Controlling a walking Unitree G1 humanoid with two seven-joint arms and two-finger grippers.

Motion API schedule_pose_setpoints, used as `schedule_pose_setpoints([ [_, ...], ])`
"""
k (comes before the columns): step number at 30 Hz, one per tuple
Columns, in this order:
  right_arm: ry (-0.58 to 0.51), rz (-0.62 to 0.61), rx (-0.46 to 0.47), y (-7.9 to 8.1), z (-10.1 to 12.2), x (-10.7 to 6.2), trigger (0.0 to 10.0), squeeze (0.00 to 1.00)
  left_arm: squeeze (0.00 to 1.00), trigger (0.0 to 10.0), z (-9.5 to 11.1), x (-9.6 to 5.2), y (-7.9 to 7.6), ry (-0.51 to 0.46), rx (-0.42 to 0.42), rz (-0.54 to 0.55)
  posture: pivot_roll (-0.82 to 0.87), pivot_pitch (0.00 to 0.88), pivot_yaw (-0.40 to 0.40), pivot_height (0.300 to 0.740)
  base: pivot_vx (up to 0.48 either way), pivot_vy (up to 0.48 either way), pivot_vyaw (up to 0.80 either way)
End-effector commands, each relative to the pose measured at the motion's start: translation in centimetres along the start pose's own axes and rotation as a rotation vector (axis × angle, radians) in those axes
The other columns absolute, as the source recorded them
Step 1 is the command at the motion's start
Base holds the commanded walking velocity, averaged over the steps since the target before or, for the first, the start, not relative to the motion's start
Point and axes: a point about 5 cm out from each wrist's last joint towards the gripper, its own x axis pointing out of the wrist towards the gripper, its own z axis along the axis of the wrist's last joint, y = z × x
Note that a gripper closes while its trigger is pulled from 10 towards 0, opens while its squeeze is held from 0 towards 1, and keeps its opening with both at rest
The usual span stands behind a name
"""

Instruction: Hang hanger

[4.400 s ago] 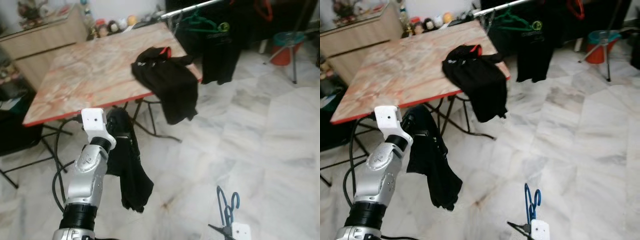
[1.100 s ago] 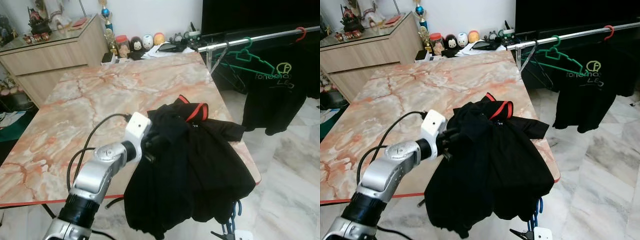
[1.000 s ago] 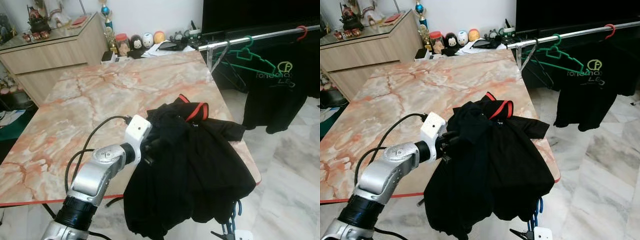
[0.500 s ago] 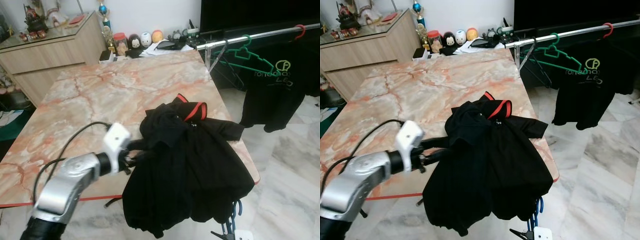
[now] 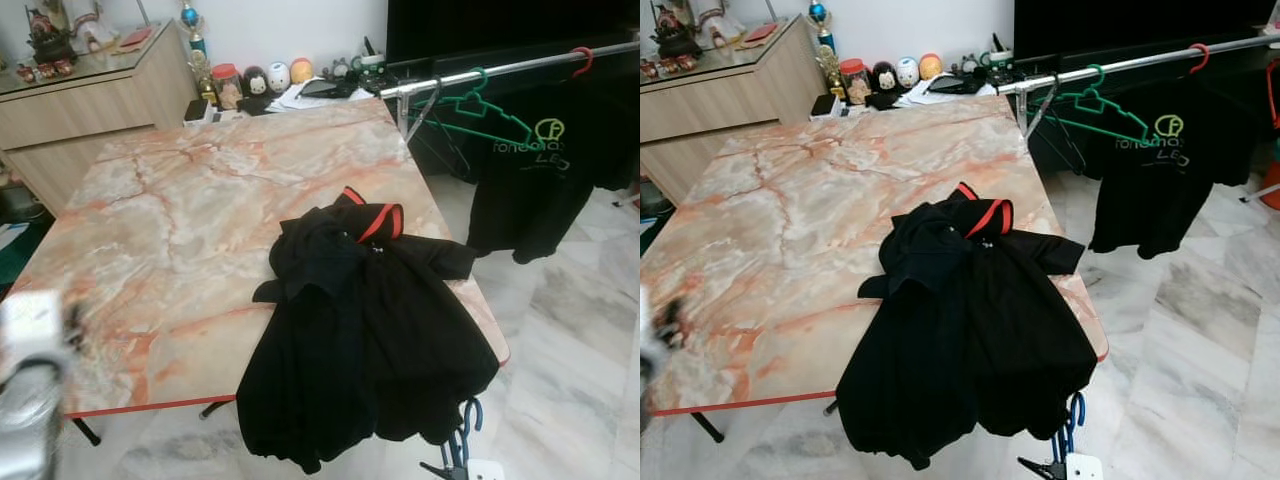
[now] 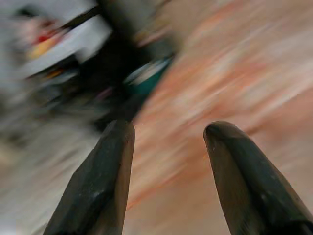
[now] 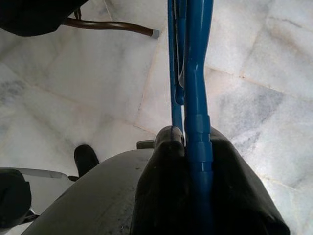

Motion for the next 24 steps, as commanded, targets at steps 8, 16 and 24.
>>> schedule_pose_setpoints([
  [8, 0.074, 0.035, 0.003, 1.5, -2.1, -0.4, 10.0, 0.0, 0.0, 10.0, -7.4, -1.8, 3.5, 0.247, 0.239, 0.178, -0.13, 0.0, 0.155, 0.74, 0.0, 0.0, 0.0],
  [16, 0.073, 0.031, -0.002, 1.4, -2.0, -0.4, 10.0, 0.0, 0.0, 10.0, -15.2, -7.4, -1.8, 0.681, 0.226, -0.313, -0.14, 0.0, 0.143, 0.74, 0.0, 0.0, 0.0],
  [24, 0.074, 0.031, -0.004, 1.2, -2.0, -0.4, 10.0, 0.0, 0.0, 10.0, -13.7, -8.1, -8.5, 0.617, 0.216, -0.675, -0.15, 0.0, 0.136, 0.74, 0.0, 0.0, 0.0],
])
